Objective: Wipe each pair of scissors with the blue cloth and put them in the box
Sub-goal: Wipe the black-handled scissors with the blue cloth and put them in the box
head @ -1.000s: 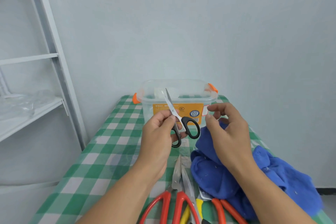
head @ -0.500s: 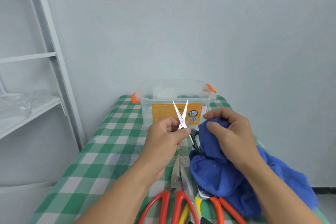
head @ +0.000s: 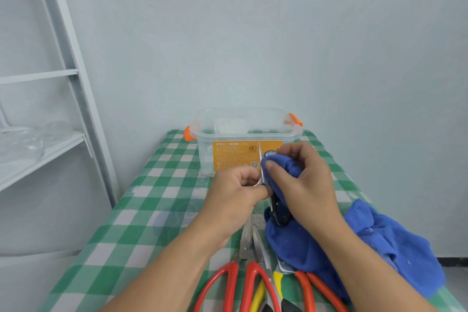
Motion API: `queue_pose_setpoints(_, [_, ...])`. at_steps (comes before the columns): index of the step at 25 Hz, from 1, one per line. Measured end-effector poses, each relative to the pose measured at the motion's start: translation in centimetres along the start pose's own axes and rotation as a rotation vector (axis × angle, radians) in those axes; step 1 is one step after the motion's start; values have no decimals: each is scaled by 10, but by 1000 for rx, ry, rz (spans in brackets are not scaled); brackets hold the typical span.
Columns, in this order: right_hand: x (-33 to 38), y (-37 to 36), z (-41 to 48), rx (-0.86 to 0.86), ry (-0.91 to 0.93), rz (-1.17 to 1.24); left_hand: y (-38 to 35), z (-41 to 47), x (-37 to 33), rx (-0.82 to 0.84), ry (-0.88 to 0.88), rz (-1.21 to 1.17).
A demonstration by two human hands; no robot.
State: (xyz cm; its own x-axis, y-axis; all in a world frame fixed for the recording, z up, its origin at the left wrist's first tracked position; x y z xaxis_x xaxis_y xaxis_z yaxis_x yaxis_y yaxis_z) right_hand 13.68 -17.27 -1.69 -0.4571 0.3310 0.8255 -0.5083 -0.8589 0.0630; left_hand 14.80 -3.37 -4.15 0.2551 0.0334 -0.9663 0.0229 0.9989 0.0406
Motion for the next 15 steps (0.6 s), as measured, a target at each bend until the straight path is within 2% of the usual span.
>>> queue_pose_setpoints(4, [-8, 27, 16, -235, -84, 39, -5, -4, 2, 40, 46, 32])
queue_pose_setpoints(7, [-19, 44, 21, -345, -150, 96, -2, -3, 7, 13, 118, -1])
queue_pose_setpoints(15, [-17, 38, 16, -270, -160, 83, 5, 1, 4, -83, 218, -209])
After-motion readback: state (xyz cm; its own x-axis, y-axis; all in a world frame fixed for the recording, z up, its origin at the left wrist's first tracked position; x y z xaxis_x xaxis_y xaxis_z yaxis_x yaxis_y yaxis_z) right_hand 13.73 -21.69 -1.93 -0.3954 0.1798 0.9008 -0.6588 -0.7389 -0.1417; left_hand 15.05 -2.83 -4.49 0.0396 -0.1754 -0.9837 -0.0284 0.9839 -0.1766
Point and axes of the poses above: each hand's wrist, its own z-axis towards the middle knuckle, its own y-axis out of the back of the hand, x = y × z, the point moved 9 cm from there along z, towards the middle knuckle, and after that the axes turned 10 degrees about -x, right-handed, at the moved point
